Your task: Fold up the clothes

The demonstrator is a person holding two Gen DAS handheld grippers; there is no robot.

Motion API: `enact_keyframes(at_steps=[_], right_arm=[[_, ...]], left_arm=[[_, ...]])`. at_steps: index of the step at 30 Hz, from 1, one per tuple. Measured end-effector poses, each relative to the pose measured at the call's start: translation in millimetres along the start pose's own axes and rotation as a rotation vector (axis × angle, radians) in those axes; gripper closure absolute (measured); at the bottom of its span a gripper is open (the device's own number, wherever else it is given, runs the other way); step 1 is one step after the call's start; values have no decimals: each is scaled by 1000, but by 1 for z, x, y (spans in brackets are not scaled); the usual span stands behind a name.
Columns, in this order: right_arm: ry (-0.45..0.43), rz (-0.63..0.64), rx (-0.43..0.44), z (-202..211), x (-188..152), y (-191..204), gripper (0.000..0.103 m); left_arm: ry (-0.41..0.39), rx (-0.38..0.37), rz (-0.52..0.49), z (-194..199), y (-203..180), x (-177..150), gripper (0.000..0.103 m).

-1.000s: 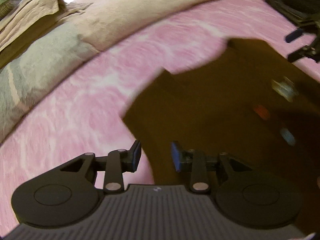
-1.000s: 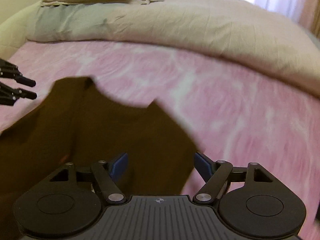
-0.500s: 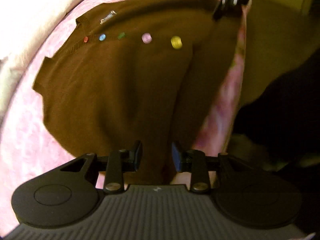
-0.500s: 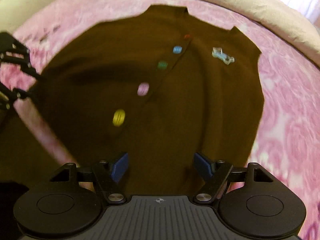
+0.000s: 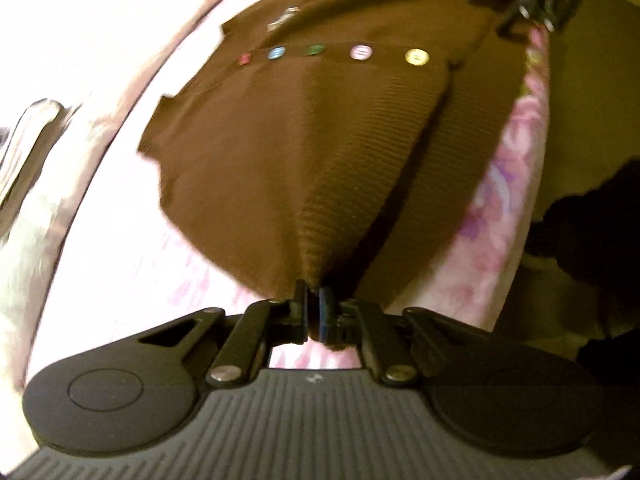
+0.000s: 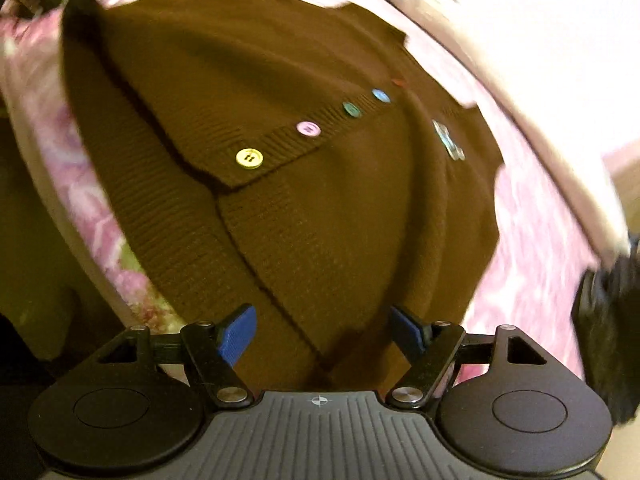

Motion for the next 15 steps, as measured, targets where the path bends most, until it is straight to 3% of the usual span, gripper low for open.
enact_keyframes(at_steps=[4,5,8,9,11,15], right_arm=[[-42,120,-7,-6,6,14,29],[-39,136,-2,-9,6,15,39],[-37,152,2,-13,3,18,42],[-39,156,2,-13,2,17,56],[-12,156,-18,-15,0,16,101],[8,65,-8,0,-2,0,102]], left_arm=[[19,6,78,2,13,-9,100],[22,5,81,1,14,-10,100],[18,-3,77,0,14,-9,100],[16,-5,76,0,14,-8,100],[8,-9,77,2,15,-5,100],[-6,-14,43,15,15,-6,100]])
Point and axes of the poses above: each gripper's, at about its wrist camera, not at the fingertips, and z roughly against the way its jaws point, y to its left, x to its top, the point moved 7 cm from there along -z, roughly the way its jaws point
